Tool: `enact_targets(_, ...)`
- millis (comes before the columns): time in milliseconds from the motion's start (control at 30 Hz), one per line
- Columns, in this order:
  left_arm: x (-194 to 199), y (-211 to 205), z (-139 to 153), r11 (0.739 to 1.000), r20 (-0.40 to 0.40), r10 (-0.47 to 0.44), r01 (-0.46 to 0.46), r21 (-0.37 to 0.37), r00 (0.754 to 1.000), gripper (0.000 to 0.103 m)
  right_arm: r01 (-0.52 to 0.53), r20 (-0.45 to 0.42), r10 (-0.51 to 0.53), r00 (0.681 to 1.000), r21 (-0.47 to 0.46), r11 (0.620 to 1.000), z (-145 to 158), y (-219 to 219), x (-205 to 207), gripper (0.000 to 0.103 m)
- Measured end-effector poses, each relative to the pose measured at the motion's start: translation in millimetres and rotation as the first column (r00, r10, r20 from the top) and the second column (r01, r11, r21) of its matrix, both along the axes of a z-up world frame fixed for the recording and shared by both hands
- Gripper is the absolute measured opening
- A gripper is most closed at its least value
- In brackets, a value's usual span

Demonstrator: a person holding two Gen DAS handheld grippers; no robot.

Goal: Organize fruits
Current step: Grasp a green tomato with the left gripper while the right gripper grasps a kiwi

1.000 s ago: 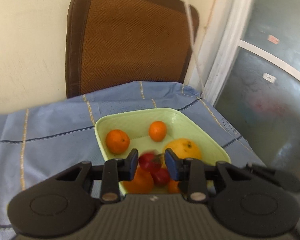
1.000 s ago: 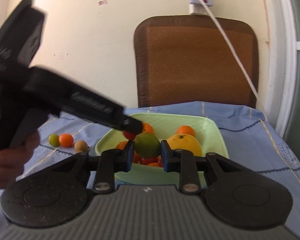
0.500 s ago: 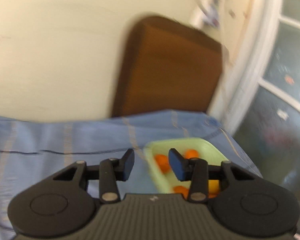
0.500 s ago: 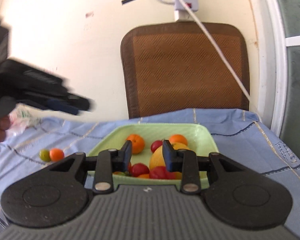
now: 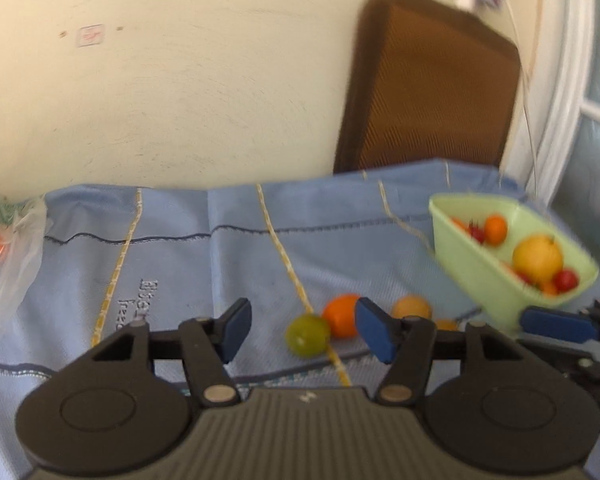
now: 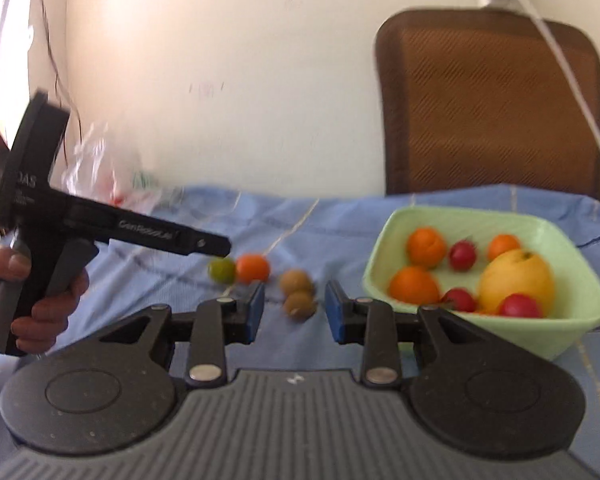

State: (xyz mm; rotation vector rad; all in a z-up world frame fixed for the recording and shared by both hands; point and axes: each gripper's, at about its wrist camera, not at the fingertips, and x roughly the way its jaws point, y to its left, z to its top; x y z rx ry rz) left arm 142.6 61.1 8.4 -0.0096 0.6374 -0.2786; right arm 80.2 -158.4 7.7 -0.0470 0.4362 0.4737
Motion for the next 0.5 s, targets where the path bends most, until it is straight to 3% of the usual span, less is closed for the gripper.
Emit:
enact_targets(167,3,-8,-14,0.997,-0.021,-0.033,0.035,0.069,0.999,0.054,0.025,-0.076,-0.03,0.997,-0.071,0.997,-14,22,19,0.036)
enact_targets(233,8,-9,-19,0.996,-0.046,-0.04,0.044,0.079,0.998,0.041,0.048,-0.1,-0.057,0.993,-0.088,0.995,-16,27,25,0.036)
enact_targets(267,8,-9,-20,0.996,-0.042,-0.042,0.046,0.083,0.998,0.041,0.059,-0.115,-0.068,0.991,-0.085,0.995,-17,27,28,0.036)
enact_targets(300,7,-9,-19,0.995,-0.04,-0.056,0.059,0.081,0.998,0.03,0.071,-0.123,-0.081,0.989,-0.084,0.994,-17,28,31,0.036)
enact_targets(500,-5,-12,-20,0.992,-0.027,-0.073,0.076,0.105,0.997,0.028,0.095,-0.141,-0.108,0.984,-0.095,0.991,-20,35,41,0.036)
